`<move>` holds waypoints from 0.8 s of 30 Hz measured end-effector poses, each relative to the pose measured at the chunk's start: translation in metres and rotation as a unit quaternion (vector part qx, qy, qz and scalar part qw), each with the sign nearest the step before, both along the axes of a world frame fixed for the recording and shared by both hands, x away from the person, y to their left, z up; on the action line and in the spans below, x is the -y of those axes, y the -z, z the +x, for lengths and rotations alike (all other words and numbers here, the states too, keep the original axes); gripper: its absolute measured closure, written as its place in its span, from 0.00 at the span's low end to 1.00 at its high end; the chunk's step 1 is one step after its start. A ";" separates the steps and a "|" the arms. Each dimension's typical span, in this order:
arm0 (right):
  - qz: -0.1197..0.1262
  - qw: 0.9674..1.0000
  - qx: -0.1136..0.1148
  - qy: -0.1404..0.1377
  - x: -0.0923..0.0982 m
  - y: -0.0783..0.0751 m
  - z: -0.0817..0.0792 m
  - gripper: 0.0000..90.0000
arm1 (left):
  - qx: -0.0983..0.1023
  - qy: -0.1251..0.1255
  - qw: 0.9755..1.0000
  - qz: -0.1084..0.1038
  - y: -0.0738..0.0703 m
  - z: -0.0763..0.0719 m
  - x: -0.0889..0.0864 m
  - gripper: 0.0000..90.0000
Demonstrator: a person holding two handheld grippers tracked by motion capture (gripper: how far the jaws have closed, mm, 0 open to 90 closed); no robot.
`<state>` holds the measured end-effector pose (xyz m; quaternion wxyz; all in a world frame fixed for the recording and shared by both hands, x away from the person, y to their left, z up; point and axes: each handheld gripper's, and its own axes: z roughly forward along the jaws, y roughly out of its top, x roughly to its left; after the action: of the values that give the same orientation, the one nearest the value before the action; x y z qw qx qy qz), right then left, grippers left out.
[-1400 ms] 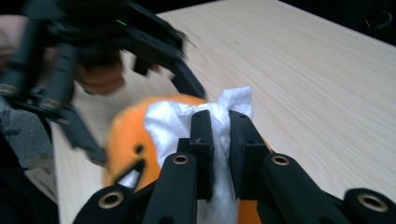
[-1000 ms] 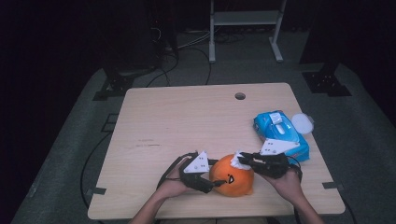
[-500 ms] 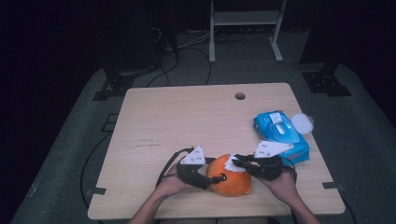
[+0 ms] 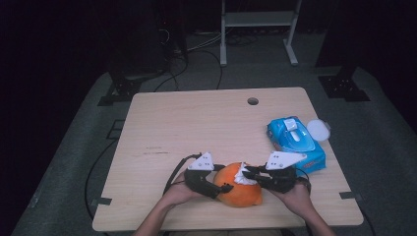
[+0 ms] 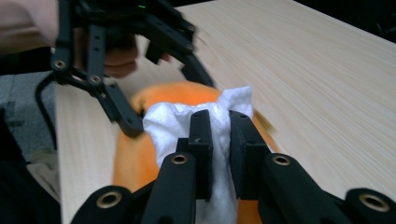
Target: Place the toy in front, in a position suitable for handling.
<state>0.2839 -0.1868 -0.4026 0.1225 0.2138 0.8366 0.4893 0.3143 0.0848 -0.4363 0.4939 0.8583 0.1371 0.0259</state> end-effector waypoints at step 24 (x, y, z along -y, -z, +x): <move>0.004 1.000 -0.011 0.025 0.022 0.007 0.004 0.88 | -0.021 -0.022 1.000 -0.006 0.007 0.012 -0.020 0.33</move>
<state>0.2878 -0.2085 -0.4097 0.1248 0.2407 0.8302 0.4872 0.3262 0.1048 -0.4433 0.4952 0.8526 0.1660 0.0178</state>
